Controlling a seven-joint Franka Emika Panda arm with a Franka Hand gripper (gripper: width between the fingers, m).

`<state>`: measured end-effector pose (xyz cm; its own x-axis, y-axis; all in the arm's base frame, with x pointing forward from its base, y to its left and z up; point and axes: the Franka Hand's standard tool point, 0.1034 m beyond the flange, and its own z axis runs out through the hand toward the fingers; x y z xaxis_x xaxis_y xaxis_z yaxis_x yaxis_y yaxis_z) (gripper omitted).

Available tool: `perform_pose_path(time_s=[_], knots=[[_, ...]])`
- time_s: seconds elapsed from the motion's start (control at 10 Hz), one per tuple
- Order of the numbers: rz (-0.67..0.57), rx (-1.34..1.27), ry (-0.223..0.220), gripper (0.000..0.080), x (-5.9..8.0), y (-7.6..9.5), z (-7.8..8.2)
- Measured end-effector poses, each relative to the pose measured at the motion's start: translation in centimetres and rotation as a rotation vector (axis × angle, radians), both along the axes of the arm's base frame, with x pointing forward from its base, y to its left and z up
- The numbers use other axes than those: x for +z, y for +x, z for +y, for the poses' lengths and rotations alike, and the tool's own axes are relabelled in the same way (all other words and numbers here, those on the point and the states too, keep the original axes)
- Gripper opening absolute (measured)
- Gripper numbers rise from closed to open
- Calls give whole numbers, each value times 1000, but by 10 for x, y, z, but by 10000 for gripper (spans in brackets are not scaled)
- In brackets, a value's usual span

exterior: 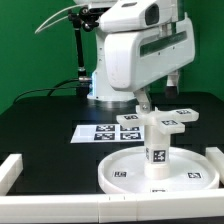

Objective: Assemble round table

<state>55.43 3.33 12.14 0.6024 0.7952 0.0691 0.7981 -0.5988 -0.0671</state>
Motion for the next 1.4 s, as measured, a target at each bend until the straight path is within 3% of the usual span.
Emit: perform_pose_path(time_s=[0.4, 0.7, 1.4], knots=[[8, 7, -4, 649, -11, -3, -2], [8, 50, -32, 649, -16, 2, -2], [13, 18, -33, 622, -18, 2, -12]])
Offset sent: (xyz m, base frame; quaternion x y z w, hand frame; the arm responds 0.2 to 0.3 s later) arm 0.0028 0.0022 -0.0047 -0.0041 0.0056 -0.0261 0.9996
